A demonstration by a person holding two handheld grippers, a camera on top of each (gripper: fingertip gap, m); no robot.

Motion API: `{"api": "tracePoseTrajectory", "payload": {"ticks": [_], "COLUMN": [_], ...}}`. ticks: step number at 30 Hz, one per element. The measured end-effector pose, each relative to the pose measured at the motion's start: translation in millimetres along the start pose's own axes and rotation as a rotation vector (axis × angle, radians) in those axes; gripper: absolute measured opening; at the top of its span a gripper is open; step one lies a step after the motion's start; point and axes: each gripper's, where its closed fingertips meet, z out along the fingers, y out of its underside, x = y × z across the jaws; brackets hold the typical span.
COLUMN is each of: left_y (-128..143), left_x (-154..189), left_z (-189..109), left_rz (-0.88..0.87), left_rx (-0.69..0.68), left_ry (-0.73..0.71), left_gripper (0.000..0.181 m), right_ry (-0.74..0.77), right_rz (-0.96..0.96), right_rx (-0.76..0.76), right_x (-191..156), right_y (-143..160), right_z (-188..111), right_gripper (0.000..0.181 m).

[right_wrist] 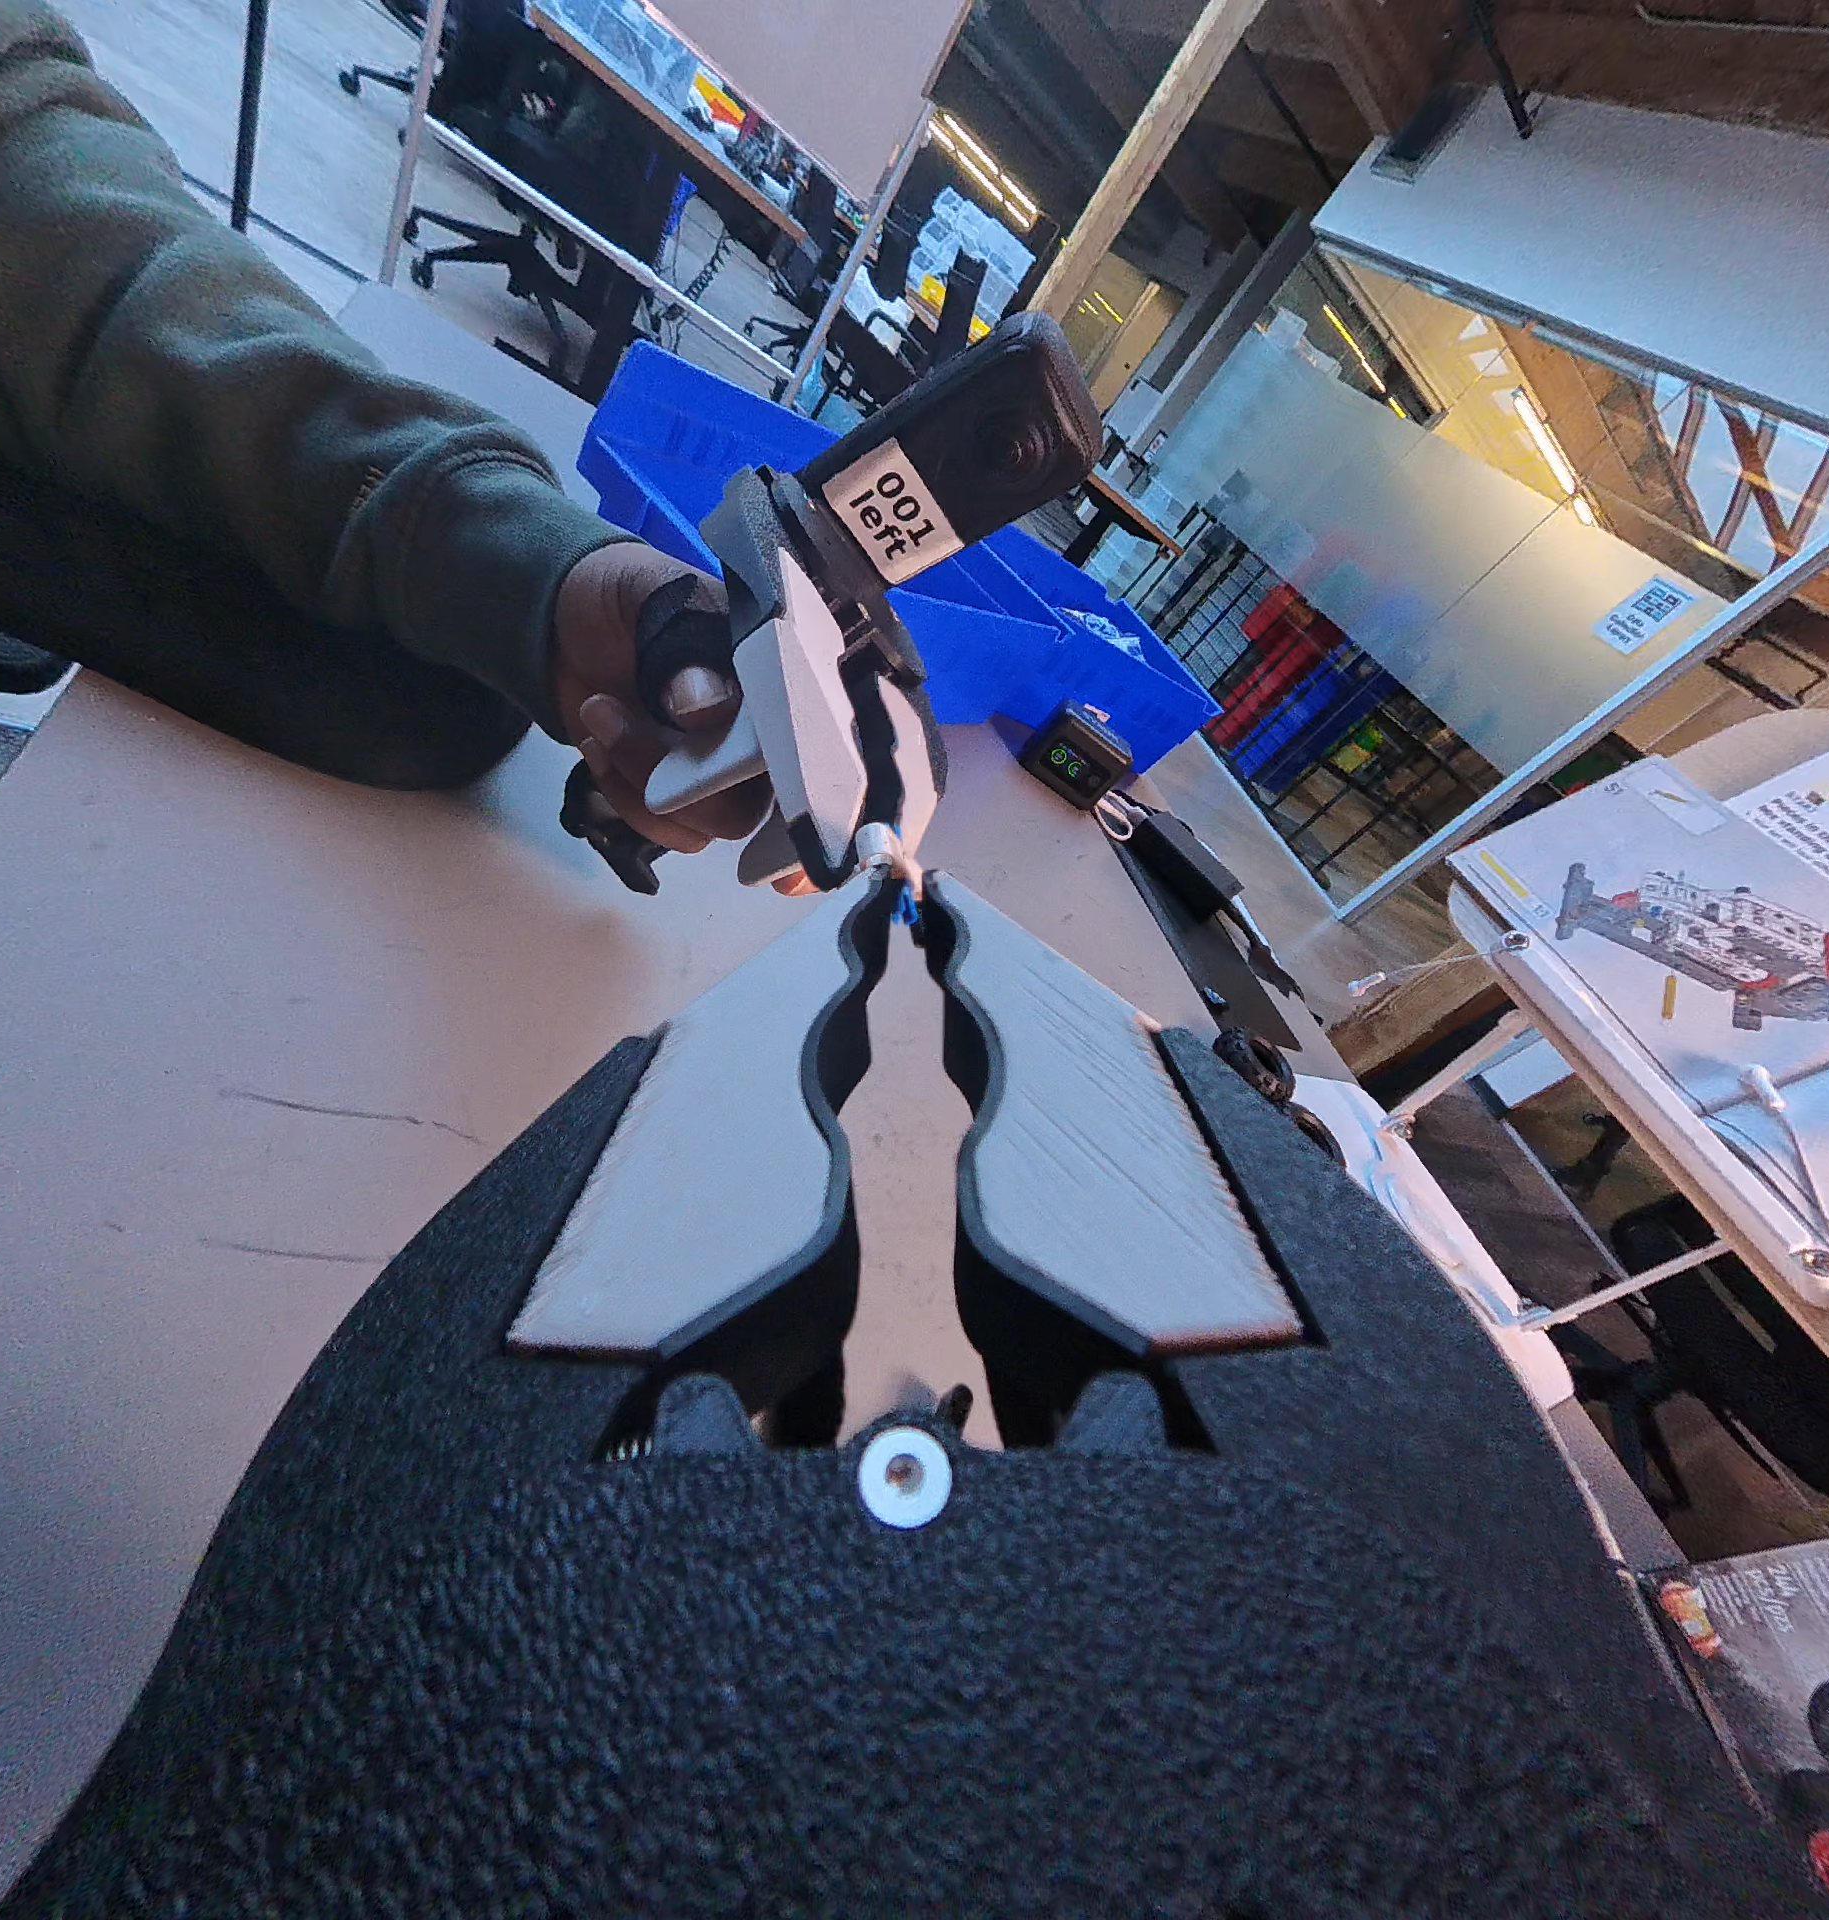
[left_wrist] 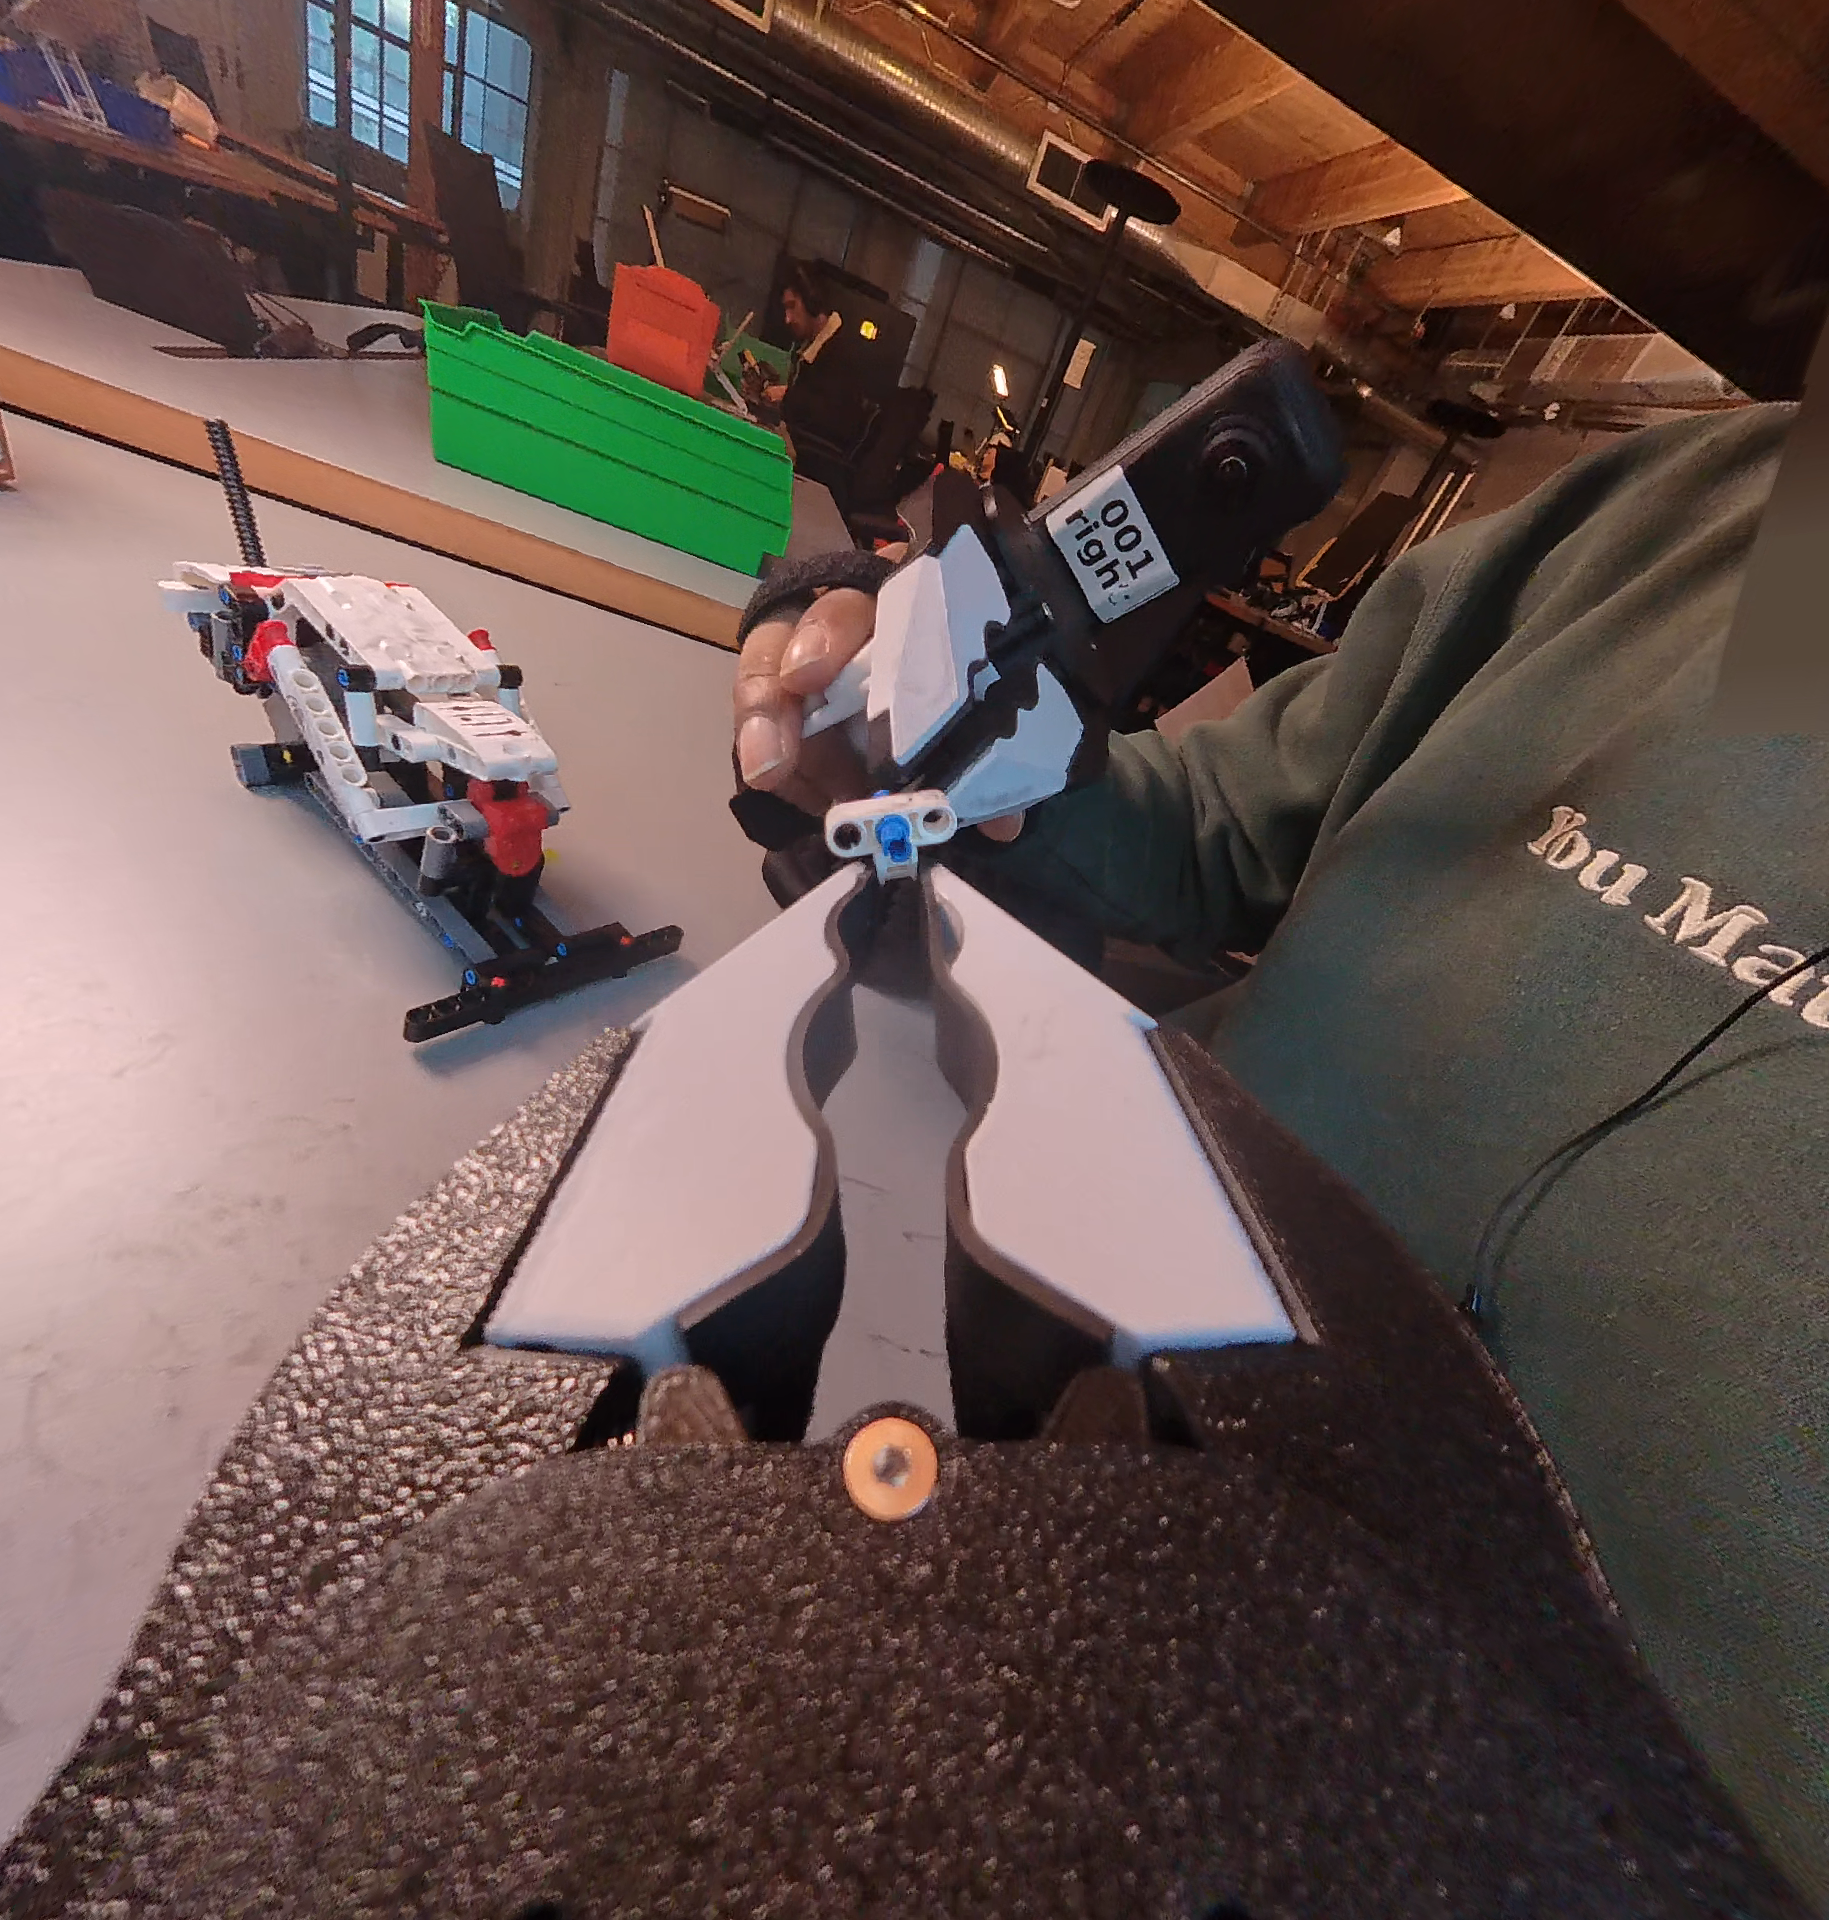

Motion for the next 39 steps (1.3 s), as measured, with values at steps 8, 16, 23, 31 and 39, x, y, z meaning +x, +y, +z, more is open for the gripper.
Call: {"api": "tracePoseTrajectory", "payload": {"ticks": [8, 16, 23, 31, 39], "left_y": [8.4, 14.0, 21.7, 15.4, 18.8], "left_x": [-0.9, 1.9, -1.3, -20.2, -29.0], "left_z": [1.3, 3.6, 9.6, 0.1, 2.2], "left_rz": [-0.053, -0.182, -0.314, -0.355, -0.425], "left_rx": [-0.014, -0.022, -0.045, 0.005, 0.011], "left_ry": [0.046, 0.109, 0.118, 0.022, -0.019], "left_gripper": [0.007, 0.007, 0.007, 0.016, 0.004], "right_ry": [-0.053, -0.133, -0.076, -0.035, 0.009], "right_rz": [0.047, 0.092, 0.0, 0.019, -0.087], "right_rx": [-0.013, -0.015, -0.057, -0.076, -0.148], "right_x": [-7.8, -21.4, -21.2, -16.4, -14.6], "right_y": [14.4, 19.7, 31.3, 39.7, 53.3], "right_z": [0.9, 2.7, 10.5, 14.1, 18.8], "right_gripper": [0.012, 0.041, 0.016, 0.015, 0.015]}}
